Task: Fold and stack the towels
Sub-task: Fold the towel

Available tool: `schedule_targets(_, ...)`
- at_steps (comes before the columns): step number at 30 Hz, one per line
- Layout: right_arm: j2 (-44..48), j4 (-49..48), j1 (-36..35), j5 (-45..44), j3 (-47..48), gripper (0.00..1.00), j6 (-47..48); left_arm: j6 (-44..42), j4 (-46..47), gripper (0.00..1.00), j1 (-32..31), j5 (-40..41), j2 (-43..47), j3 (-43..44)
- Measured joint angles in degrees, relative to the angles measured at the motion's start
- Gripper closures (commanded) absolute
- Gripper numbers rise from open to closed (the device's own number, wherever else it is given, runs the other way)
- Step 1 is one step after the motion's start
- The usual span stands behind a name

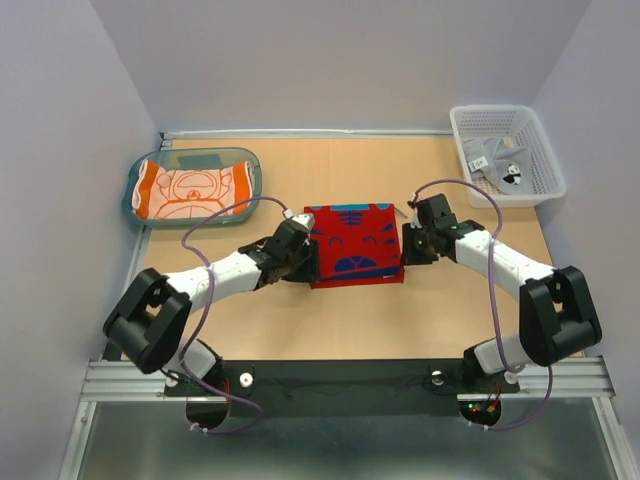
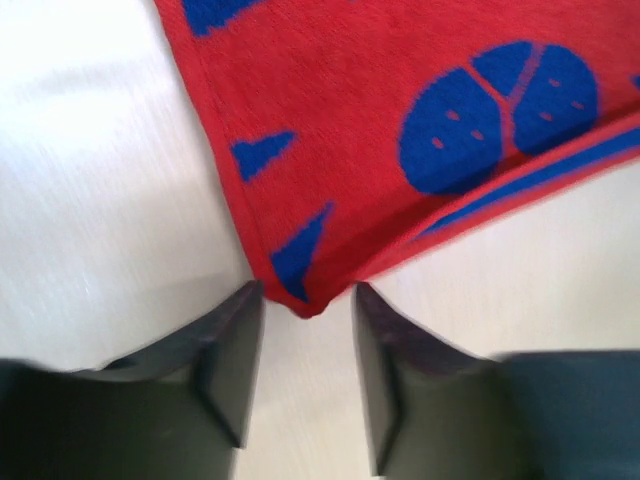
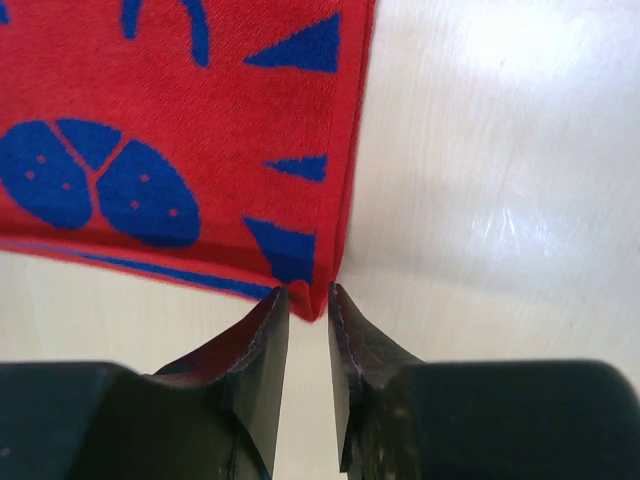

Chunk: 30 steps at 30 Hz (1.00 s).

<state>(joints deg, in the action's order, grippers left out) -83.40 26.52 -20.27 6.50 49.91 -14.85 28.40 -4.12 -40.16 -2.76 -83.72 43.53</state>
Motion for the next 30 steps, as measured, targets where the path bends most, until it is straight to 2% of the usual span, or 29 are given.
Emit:
schedule_targets(5, 7.52, 0.94, 0.04, 2.27, -1.97, 0.71, -1.79, 3.32, -0.59, 0.34, -3.98, -0.39, 10.23, -2.86)
schedule_targets(9, 10.19, 1.49, 0.04, 4.0, -2.05, 0.71, -3.17, 5.9, -0.59, 0.34, -6.23, -0.87, 14.64, -4.55)
schedule_targets(12, 9.2, 1.66, 0.04, 4.59, -1.55, 0.7, -3.72, 7.04, -0.98, 0.34, -6.32, 0.59, 14.45, -4.42)
schedule_targets(18, 5.27, 1.57, 0.04, 3.04, -0.46, 0.57, -6.69, 9.79, -1.44, 0.35, -6.27, 5.27, 8.44, -1.51)
schedule_targets(22, 5.33, 1.2, 0.04, -0.26, -0.87, 0.56, -10.64, 13.62, -2.14, 0.35, -6.27, 8.37, 7.08, -1.57)
schedule_targets(30, 7.74, -1.33, 0.09, -1.44, -10.62, 0.56, -20.33, 21.03, -0.81, 0.36, -6.25, 10.82, 8.48, -7.48)
